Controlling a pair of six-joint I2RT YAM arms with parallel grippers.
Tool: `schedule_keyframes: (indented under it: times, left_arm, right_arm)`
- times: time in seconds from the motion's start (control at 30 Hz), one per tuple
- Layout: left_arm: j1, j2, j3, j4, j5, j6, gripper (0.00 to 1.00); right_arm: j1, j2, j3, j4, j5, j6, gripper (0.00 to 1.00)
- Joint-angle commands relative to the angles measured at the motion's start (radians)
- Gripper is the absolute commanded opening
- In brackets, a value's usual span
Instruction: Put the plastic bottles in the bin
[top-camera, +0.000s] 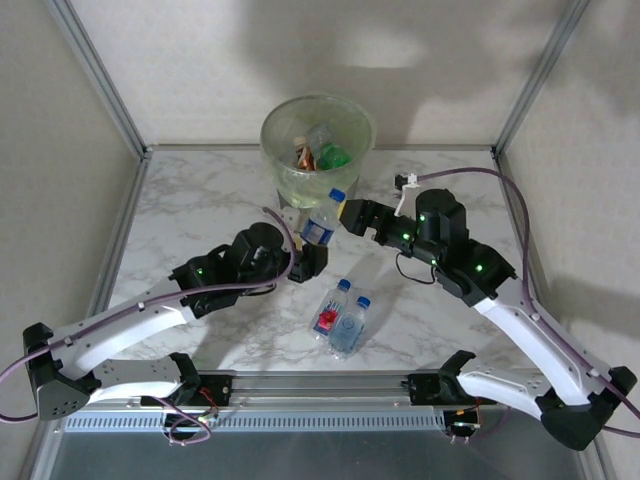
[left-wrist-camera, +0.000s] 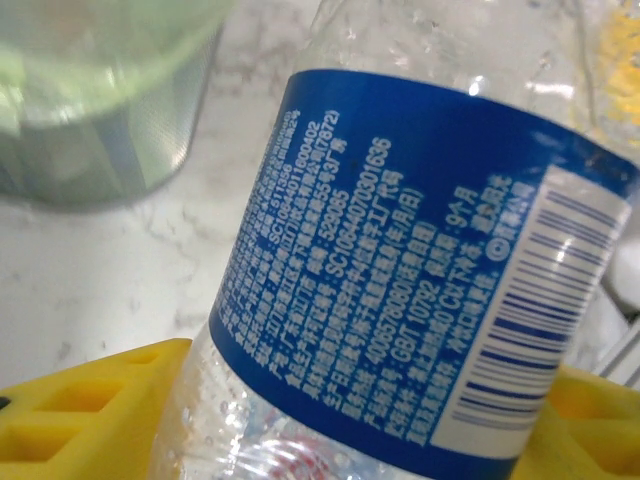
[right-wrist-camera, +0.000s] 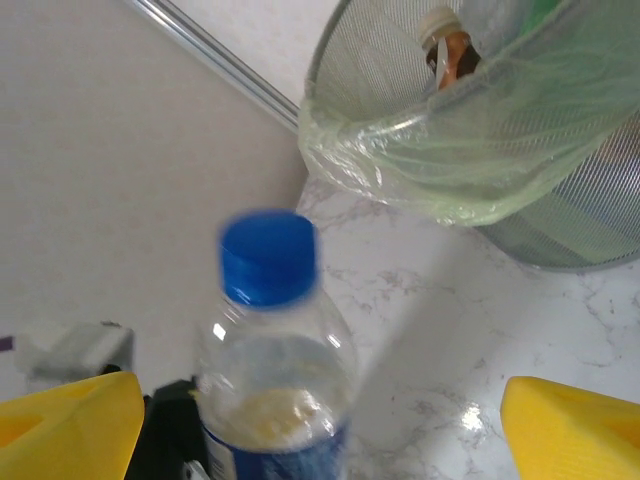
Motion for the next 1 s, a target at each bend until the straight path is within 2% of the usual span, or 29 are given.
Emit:
schedule_keyframes:
  times: [0.0, 0.13, 0.23, 0.53, 0.7, 0.97]
  left_arm:
    - [0.015, -0.016, 0.078, 0.037, -0.081, 0.036, 0.53]
    - [0.052, 0.045, 0.175, 0.048, -0.079, 0.044, 0.53]
    - [0.099, 0.100, 0.236, 0.070, -0.035, 0.042, 0.53]
    - [0.286, 0.303, 0.467, 0.060, 0.000, -0.021, 0.51]
    - [0.378, 0.429, 0.608, 0.016, 0.075, -0.054, 0.51]
    - [0.414, 0.614, 0.839, -0.082, 0.104, -0.023, 0.52]
  right_arm:
    - [0.008, -0.037, 0.008, 0.033, 0.032, -0.026, 0.93]
    - [0.007, -0.039, 0.005, 0.002, 0.063, -0.024, 0.92]
    - [0.007, -0.057, -0.007, 0.007, 0.068, -0.018, 0.92]
    - [0.008, -0.074, -0.055, -0.013, 0.093, -0.002, 0.91]
    - [0.009, -0.056, -0.080, -0.072, 0.138, 0.025, 0.91]
    - [0.008, -0.059, -0.153, -0.065, 0.139, 0.071, 0.90]
